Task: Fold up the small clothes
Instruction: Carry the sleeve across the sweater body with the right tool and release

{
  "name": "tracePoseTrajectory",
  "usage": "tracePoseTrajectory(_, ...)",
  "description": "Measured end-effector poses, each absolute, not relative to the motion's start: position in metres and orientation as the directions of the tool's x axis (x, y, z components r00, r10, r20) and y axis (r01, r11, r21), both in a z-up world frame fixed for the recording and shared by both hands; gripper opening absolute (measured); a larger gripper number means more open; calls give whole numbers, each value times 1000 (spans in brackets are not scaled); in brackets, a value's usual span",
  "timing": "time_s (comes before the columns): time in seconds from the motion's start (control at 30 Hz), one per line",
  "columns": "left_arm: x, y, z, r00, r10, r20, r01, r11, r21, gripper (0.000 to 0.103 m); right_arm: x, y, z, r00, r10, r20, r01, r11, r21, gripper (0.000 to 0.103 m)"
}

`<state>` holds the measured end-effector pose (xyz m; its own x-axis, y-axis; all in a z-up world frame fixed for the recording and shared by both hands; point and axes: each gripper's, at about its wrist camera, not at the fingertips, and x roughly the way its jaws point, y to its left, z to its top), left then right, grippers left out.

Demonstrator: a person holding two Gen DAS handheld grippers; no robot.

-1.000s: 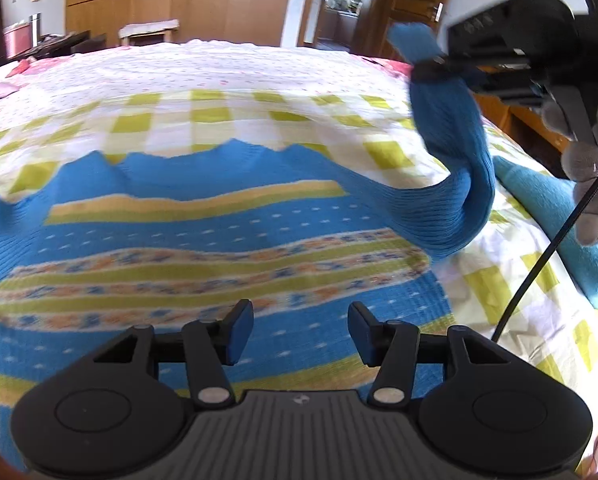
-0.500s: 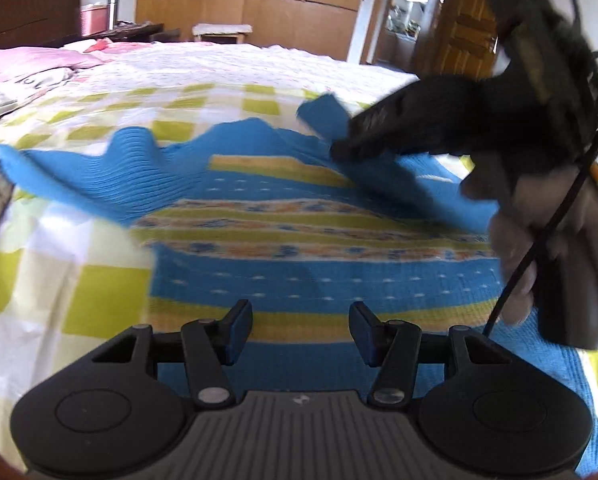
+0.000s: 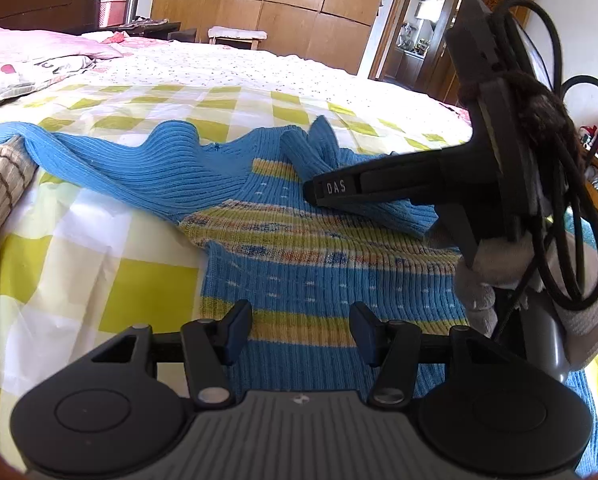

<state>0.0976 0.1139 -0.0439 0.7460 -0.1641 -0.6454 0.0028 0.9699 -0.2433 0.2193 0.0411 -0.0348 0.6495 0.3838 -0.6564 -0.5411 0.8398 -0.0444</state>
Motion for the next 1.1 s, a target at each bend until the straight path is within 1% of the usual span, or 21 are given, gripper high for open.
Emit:
tracePoseTrajectory(0.13,97,115,-43,748,-166,-643,-1,968,-251,59,209,42,-36,641,403,-653,-596,798,-92,17)
tracePoseTrajectory(0.2,98,117,-43,750,-159,-641,-11,967,-253,59,206,39,-35,631,420,-652,-613,785,-88,17)
tracePoseTrajectory(0.27,98,120,-43,751,-159,-641,-18,965,-260,59,204,37,-34,610,441,-658,-640,764,-82,19)
tracePoseTrajectory(0.5,99,129,-43,755,-159,-637,-44,956,-290,59,194,39,-32,582,480,-656,-702,704,-107,20)
tracePoseTrajectory(0.63,100,131,-43,758,-152,-634,-53,955,-292,59,189,37,-30,564,498,-659,-726,680,-107,20)
tracePoseTrajectory(0.77,100,132,-42,760,-150,-633,-59,953,-297,59,183,34,-22,509,545,-666,-771,632,-72,20)
tracePoseTrajectory(0.83,100,133,-42,760,-149,-632,-60,953,-297,59,179,33,-19,469,566,-678,-796,603,-48,23)
tracePoseTrajectory(0.87,100,134,-42,761,-148,-632,-60,953,-297,59,177,31,-16,470,571,-673,-796,604,-43,25)
tracePoseTrajectory(0.97,98,134,-43,762,-148,-631,-61,953,-297,59,183,22,-9,487,576,-656,-762,647,2,25)
tracePoseTrajectory(1.1,97,133,-43,762,-144,-631,-61,955,-292,59,207,20,-14,561,492,-666,-670,742,-17,25)
